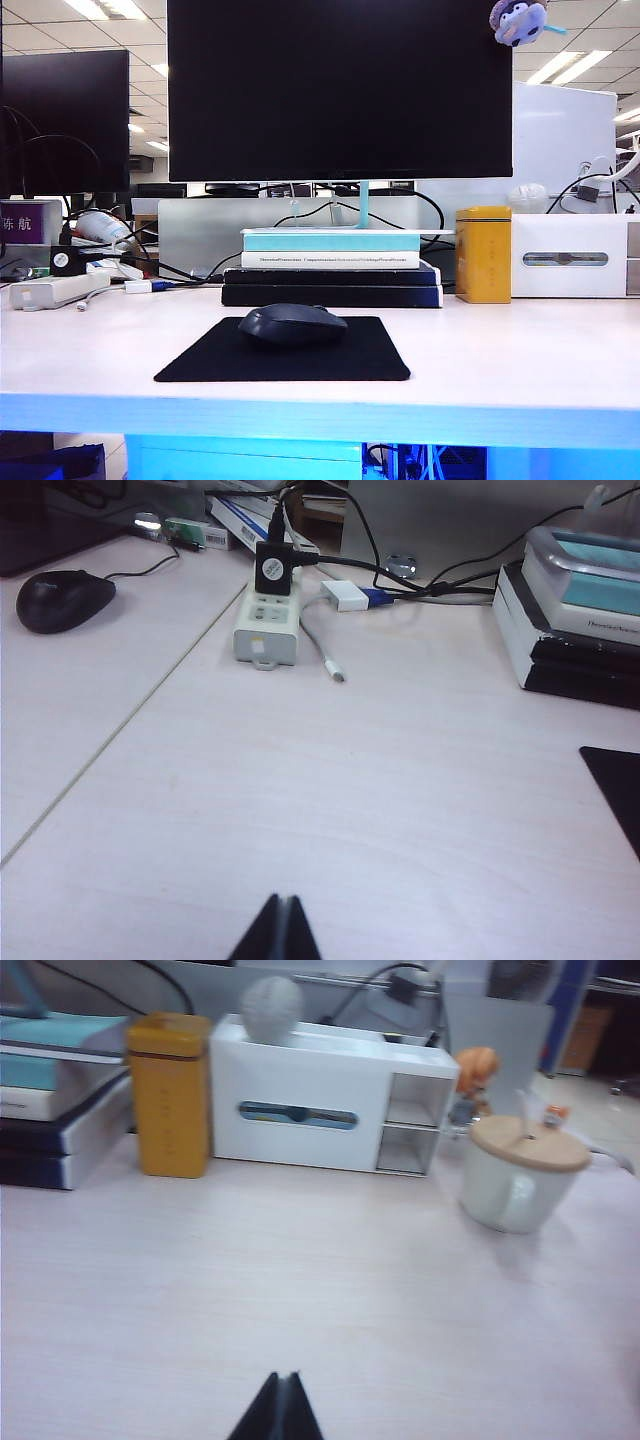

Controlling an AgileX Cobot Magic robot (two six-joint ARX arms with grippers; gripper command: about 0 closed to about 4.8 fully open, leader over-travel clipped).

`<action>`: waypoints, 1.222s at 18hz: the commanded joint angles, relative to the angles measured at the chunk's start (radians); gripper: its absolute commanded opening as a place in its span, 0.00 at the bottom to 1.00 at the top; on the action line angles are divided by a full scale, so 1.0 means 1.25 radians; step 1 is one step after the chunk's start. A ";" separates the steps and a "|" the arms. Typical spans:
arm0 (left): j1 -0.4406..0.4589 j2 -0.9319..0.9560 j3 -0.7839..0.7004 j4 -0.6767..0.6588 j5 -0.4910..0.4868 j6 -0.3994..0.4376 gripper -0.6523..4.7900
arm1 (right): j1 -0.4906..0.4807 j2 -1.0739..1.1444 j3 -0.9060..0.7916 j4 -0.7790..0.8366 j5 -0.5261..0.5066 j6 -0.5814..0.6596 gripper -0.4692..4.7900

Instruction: Place the black mouse on the black mouse pad.

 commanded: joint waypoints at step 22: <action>0.000 -0.001 -0.001 -0.019 0.000 -0.002 0.11 | 0.049 -0.001 -0.007 -0.010 -0.016 0.024 0.08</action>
